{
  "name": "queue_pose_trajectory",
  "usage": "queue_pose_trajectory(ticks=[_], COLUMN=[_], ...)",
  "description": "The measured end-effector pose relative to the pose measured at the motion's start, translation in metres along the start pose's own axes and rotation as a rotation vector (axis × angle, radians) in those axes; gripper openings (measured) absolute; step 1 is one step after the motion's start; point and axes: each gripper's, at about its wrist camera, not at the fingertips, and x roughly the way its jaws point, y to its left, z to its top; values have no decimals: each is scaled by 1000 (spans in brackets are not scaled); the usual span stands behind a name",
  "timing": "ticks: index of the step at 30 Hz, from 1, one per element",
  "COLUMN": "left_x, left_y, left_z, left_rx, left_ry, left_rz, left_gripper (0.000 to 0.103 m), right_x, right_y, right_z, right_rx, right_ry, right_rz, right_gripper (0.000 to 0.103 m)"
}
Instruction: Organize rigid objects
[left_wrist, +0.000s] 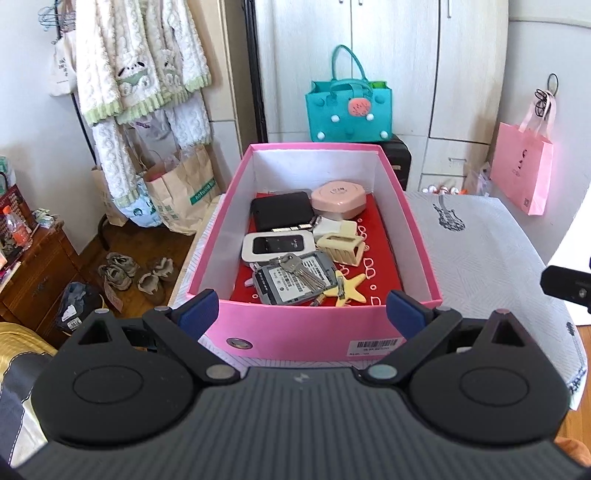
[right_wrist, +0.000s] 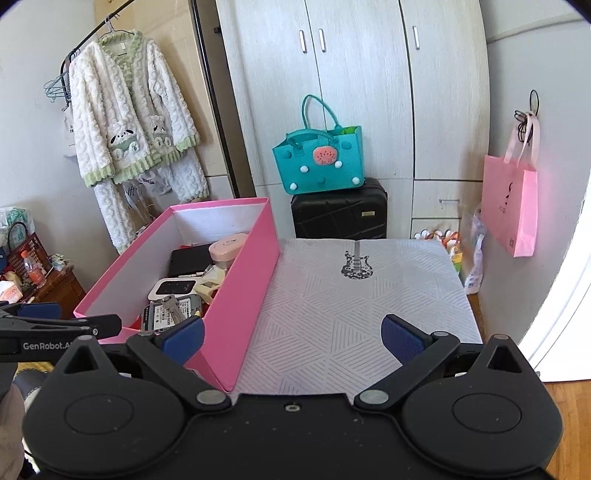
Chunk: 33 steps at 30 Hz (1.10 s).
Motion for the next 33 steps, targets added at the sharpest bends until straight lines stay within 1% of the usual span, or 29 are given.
queue_pose_trajectory(ticks=[10, 15, 21, 22, 23, 27, 33], left_x=[-2, -1, -3, -1, -1, 1, -5], left_y=[-12, -8, -7, -7, -8, -7, -5], left_z=[-19, -21, -21, -21, -21, -23, -25], left_rx=[48, 37, 44, 49, 58, 67, 57], left_ry=[-73, -65, -84, -75, -63, -36, -56], left_rz=[6, -25, -15, -10, -1, 9, 9], left_gripper=[98, 98, 98, 99, 102, 102, 103], right_x=[-2, -1, -3, -3, -3, -5, -8], right_y=[2, -3, -1, -1, -1, 0, 2], right_z=[-13, -16, -19, -19, -20, -21, -21], right_rx=[-33, -13, -11, -12, -12, -5, -8], right_ry=[-36, -30, -27, -26, -25, -18, -27], right_rz=[-42, -60, -68, -68, -69, -69, -67], right_gripper=[103, 103, 103, 103, 103, 103, 103])
